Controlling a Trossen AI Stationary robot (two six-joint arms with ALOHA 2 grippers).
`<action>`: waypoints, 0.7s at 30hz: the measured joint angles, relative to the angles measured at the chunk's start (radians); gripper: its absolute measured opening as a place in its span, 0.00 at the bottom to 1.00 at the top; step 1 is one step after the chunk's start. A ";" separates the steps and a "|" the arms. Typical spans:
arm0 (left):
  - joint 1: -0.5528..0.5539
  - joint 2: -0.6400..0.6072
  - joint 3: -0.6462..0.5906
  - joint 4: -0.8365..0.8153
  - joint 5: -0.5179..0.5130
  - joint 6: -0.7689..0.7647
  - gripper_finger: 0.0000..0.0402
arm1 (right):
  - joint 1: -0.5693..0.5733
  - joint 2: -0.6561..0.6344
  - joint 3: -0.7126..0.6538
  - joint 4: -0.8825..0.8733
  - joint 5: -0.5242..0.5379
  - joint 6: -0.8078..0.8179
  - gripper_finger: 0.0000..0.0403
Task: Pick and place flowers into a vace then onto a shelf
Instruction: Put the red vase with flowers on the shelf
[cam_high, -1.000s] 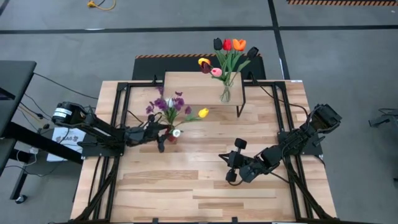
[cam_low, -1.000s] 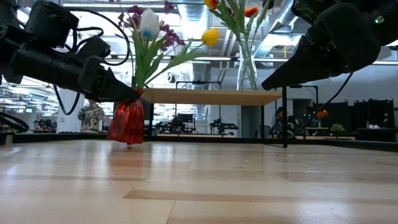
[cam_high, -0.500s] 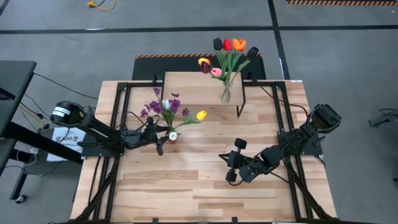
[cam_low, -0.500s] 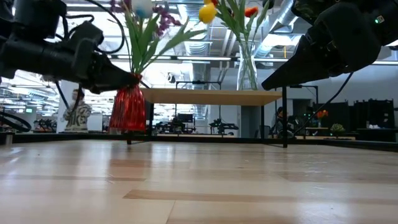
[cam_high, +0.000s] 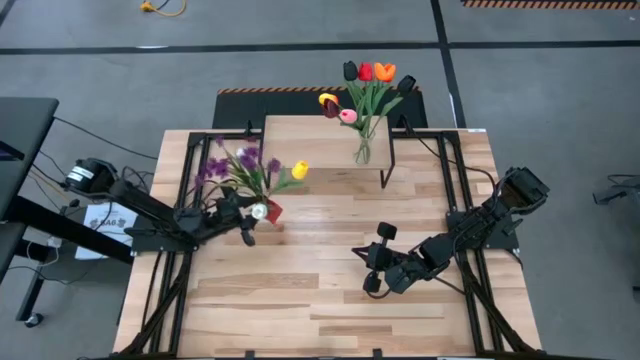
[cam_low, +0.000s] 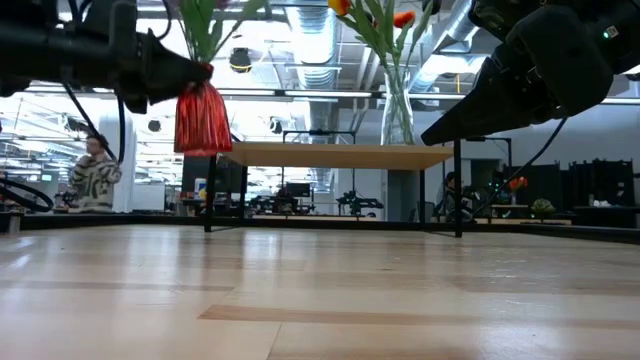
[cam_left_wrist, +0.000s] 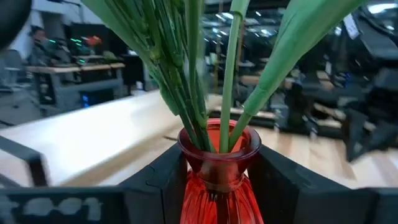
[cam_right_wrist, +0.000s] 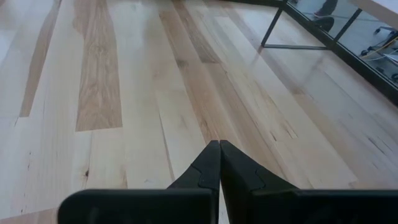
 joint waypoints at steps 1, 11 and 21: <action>0.000 -0.018 0.000 0.000 -0.013 0.009 0.35 | 0.000 0.000 0.000 0.000 0.000 0.000 0.00; 0.028 -0.086 0.119 -0.061 -0.099 0.168 0.35 | 0.000 0.000 0.000 -0.009 0.000 -0.003 0.00; 0.199 -0.085 0.271 -0.226 -0.103 0.083 0.35 | 0.000 0.000 0.000 -0.030 -0.026 -0.003 0.00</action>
